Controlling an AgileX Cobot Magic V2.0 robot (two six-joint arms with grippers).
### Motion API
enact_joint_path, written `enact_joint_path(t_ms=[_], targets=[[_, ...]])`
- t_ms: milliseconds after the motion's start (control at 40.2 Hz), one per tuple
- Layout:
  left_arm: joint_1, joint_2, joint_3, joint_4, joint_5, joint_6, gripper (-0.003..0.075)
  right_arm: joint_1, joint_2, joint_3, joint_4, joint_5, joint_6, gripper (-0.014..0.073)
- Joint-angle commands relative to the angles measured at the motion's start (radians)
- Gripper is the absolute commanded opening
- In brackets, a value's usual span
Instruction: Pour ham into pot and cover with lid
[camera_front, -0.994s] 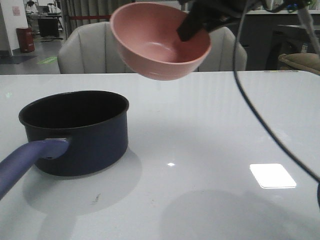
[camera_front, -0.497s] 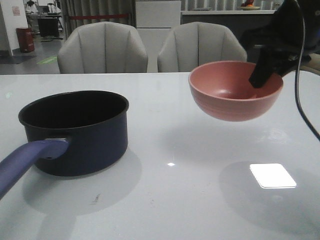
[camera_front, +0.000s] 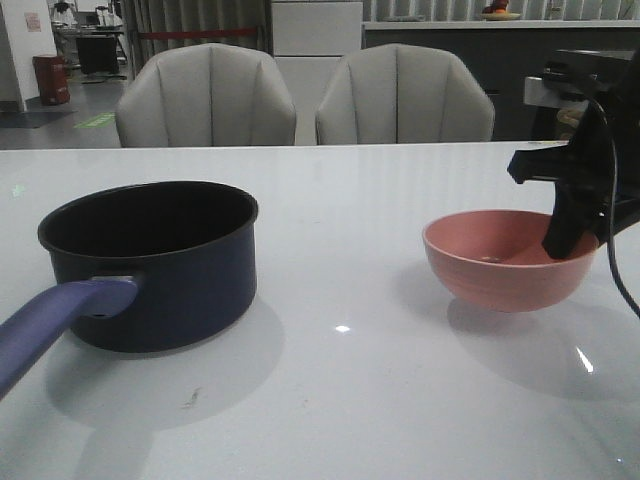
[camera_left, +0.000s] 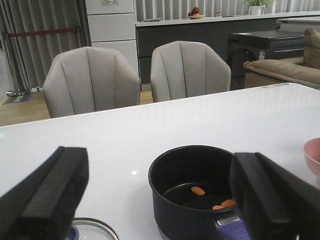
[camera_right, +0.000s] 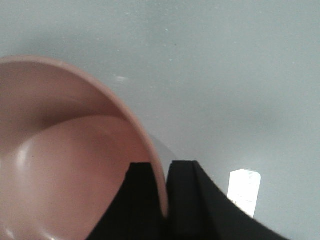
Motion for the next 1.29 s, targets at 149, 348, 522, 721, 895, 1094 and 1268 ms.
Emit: enact_joint_path(t_ms=[149,348,522,721,895,1094,1268], targets=[[-0.006,0.01,-0.026,-0.01,-0.078,-0.006,0.0606,-0.013,-0.025,-0.033,0.0,-0.012,0.0,0.0269],[-0.006,0.01,-0.026,-0.01,-0.078,-0.006,0.0606,-0.013,-0.054,-0.034,-0.002,-0.024,-0.026,0.0419],[-0.006,0.01,-0.026,-0.01,-0.078,-0.006,0.0606,-0.013,-0.174,-0.033,-0.002,-0.018,-0.113,0.0419],[-0.006,0.01,-0.026,-0.01,-0.078,-0.006,0.0606,-0.012,-0.358,-0.03,-0.002,-0.034,-0.162,0.0419],[-0.006,0.01,-0.026,-0.01,-0.078,-0.006,0.0606,-0.011,-0.528,0.02,0.007,-0.082,-0.162,0.0419],[-0.006,0.01,-0.026,-0.01,-0.078,-0.006,0.0606,0.049,-0.76,0.213,0.022,-0.268,-0.162,0.0419],[-0.006,0.01,-0.026,-0.01,-0.078,-0.006,0.0606,0.14,-0.988,0.41,0.02,-0.412,-0.162,0.0419]])
